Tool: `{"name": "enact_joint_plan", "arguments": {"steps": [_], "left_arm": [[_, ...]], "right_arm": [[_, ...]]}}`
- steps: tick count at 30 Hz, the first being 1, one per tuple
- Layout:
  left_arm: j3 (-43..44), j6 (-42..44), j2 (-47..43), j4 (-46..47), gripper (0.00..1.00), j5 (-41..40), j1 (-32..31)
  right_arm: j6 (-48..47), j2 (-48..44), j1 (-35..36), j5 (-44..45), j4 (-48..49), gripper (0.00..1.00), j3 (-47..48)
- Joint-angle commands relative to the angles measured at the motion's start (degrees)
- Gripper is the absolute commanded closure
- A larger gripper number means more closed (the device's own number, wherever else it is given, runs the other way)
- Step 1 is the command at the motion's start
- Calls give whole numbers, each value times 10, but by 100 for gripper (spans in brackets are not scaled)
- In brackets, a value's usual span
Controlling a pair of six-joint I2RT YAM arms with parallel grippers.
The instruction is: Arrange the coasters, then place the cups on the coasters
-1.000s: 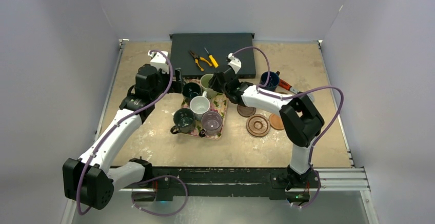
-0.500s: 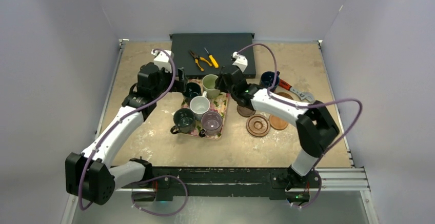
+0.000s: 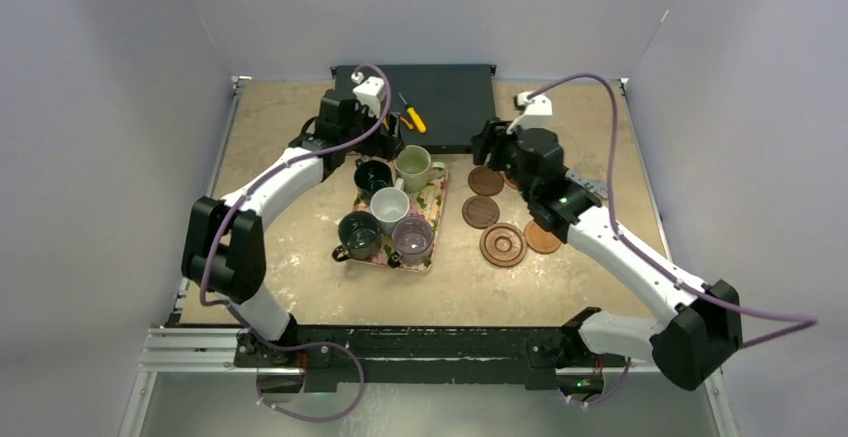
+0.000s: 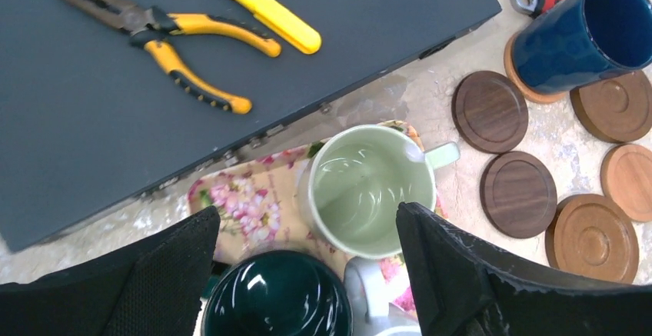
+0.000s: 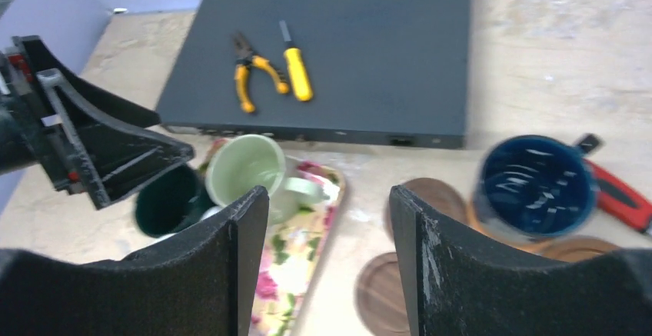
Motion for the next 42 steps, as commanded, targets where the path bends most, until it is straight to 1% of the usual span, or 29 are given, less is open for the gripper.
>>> {"name": "enact_joint_plan", "arguments": {"steps": [1,5,8,11,14,15,17,18,20,21,22,24,28,33,35,38,42], "left_arm": [[67,40,55,-11,18,25,-19],[109,67,114,-51,28,8,-26],[131,74,144,-72,31,-21,-26],[136,74,161,-70,38,-20,-26],[141,69,180,-70,48,-11,-27],[142,67,184,-70,53,-6,-27],[144,59,189,-70,65,1,-30],[143,55,189,-68,71,3,-32],[142,48,186,-64,85,5,-35],[141,46,184,-63,94,2,-37],[140,43,179,-62,100,-6,-40],[135,36,166,-54,100,-13,-45],[111,-3,115,-19,100,-31,-53],[83,-54,42,3,100,-88,-68],[72,-71,19,-5,100,-121,-81],[53,-90,-4,-13,100,-186,-108],[26,-123,-34,-13,100,-263,-140]], "right_arm": [[-64,-49,-80,-113,14,37,-44],[-58,-73,-130,-180,15,33,-64],[-32,-70,-163,-220,16,31,-75],[-24,-63,-170,-256,24,31,-81],[-17,-62,-170,-282,28,31,-81],[-19,-64,-170,-290,30,31,-82],[-19,-68,-171,-277,31,29,-82],[-15,-71,-170,-273,29,27,-81],[-4,-74,-170,-266,27,16,-86],[4,-75,-170,-257,24,12,-87],[14,-75,-171,-251,17,9,-85],[25,-72,-170,-255,-1,7,-75],[52,-69,-160,-262,-34,7,-57],[69,-69,-112,-201,-64,9,-27],[71,-53,-94,-176,-101,11,3],[79,-16,-64,-166,-151,15,56],[117,26,-36,-154,-198,22,104]]}}
